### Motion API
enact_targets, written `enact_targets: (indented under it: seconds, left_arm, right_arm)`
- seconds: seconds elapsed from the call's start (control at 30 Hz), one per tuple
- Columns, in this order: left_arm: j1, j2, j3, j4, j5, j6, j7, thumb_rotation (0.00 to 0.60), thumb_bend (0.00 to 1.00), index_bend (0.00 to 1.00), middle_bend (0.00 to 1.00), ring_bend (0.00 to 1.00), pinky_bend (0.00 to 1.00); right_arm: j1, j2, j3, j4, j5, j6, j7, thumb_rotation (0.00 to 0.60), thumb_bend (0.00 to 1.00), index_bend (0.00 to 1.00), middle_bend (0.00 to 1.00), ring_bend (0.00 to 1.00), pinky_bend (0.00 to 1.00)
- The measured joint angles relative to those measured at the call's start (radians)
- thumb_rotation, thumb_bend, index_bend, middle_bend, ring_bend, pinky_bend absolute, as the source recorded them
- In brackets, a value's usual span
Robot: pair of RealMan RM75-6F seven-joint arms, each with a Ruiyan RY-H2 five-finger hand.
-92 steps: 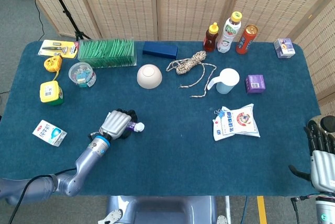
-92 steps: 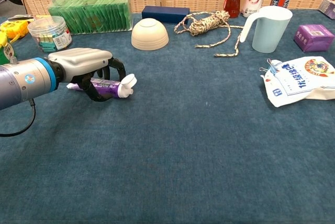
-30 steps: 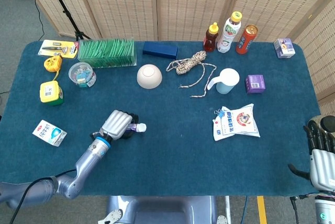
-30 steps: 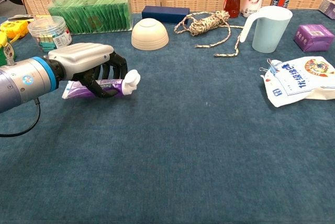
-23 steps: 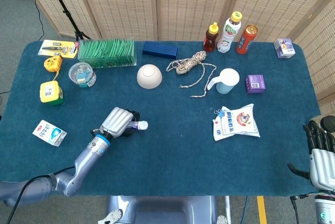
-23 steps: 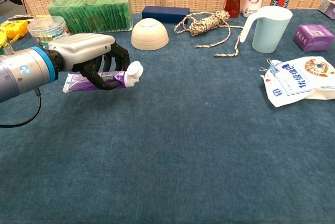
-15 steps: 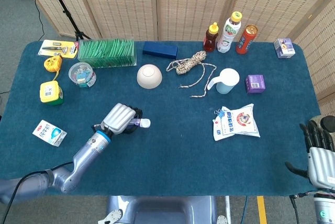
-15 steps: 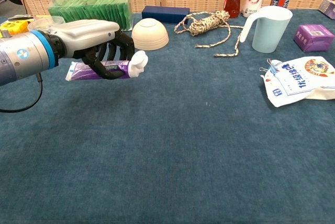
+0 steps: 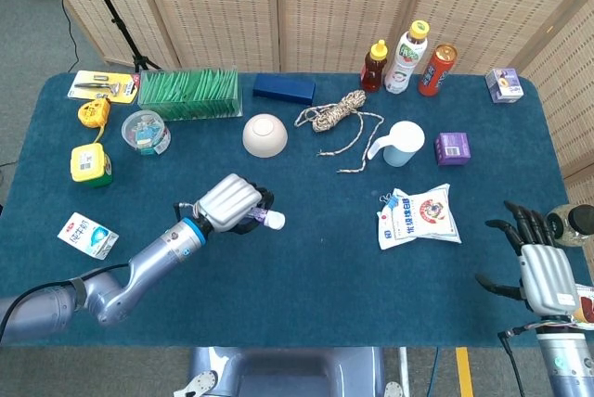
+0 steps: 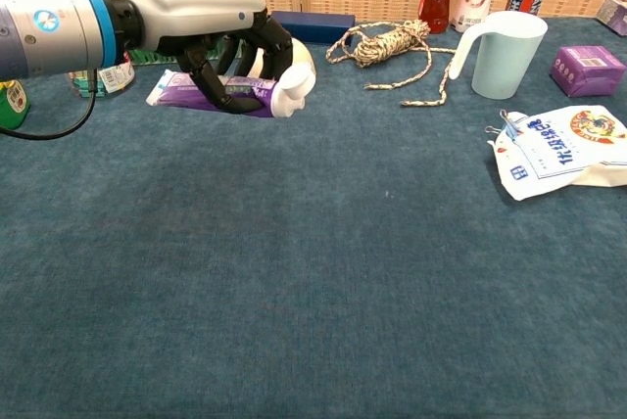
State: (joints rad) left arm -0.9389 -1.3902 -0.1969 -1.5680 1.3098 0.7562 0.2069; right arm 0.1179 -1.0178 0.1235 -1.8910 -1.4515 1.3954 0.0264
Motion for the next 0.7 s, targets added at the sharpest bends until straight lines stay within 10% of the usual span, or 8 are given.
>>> enact_targets:
  seconds: [0.7]
  left_arm:
    - [-0.19,0.036,-0.062,-0.081,-0.211,-0.099,0.147,0.6,0.48,0.57,0.53,0.55,0.56]
  right_arm:
    - [0.246,-0.105,0.026,0.028,-0.126,-0.212,0.135,0.6,0.0,0.24,0.07,0.0,0.0]
